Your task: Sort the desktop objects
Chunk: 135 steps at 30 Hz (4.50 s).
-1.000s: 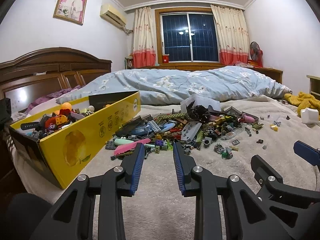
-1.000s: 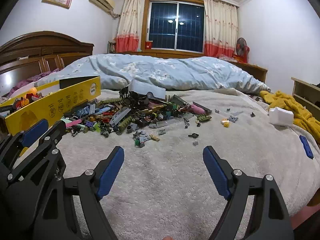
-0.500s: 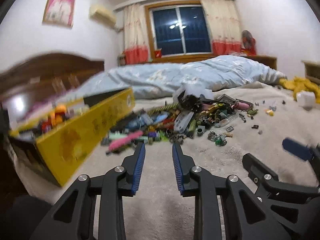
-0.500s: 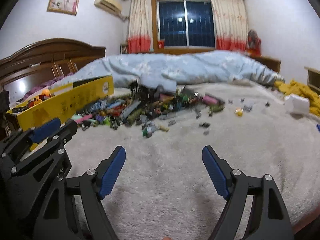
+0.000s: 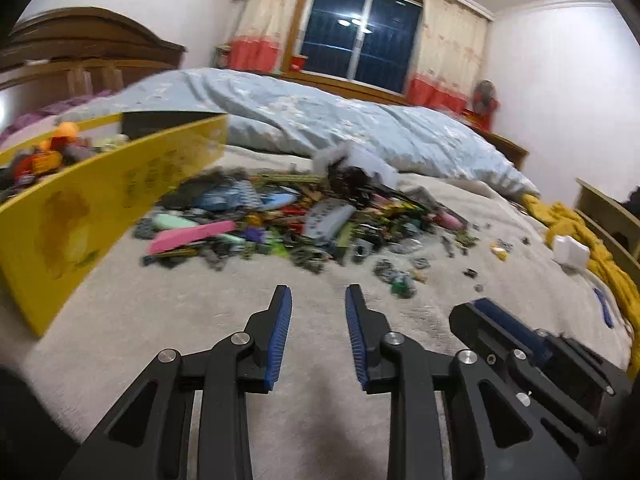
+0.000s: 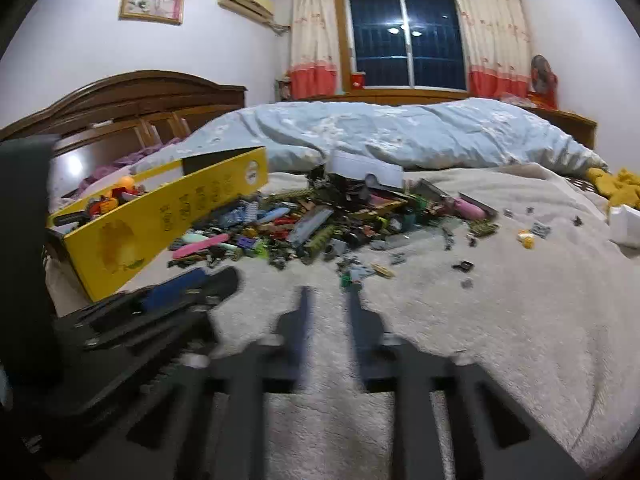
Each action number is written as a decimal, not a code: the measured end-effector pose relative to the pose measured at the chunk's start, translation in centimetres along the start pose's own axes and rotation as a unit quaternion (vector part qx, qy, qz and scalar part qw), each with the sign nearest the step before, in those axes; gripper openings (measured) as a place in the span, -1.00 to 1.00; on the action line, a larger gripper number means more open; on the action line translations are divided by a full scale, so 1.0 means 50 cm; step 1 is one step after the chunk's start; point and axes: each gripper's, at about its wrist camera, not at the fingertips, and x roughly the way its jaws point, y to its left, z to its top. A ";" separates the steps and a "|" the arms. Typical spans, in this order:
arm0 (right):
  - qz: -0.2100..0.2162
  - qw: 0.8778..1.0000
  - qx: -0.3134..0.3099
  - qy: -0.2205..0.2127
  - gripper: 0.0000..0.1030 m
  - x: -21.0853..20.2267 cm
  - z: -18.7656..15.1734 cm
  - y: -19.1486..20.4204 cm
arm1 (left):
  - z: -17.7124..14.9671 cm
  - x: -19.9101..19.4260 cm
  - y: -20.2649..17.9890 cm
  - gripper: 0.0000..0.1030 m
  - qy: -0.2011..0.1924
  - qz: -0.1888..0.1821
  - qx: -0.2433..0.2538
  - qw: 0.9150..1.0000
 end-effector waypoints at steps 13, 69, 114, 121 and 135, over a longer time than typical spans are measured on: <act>0.058 0.995 0.065 0.049 -0.81 0.069 0.033 -0.096 | 0.033 0.093 -0.034 -0.43 0.079 -0.033 0.070 0.994; 0.133 0.972 0.157 0.113 -0.17 0.085 0.014 -0.115 | -0.012 0.031 -0.036 -0.96 0.139 -0.162 0.087 0.973; 0.146 0.973 0.121 0.133 -0.44 0.065 0.003 -0.115 | -0.094 0.048 -0.125 -0.84 0.059 -0.056 0.201 0.976; 0.183 0.953 0.139 0.199 -0.44 0.123 -0.011 -0.126 | -0.115 0.037 -0.143 -0.84 0.031 -0.026 0.284 0.958; 0.193 0.934 0.212 0.212 -0.76 0.147 -0.039 -0.157 | -0.080 0.067 -0.088 -0.82 0.098 -0.090 0.146 0.980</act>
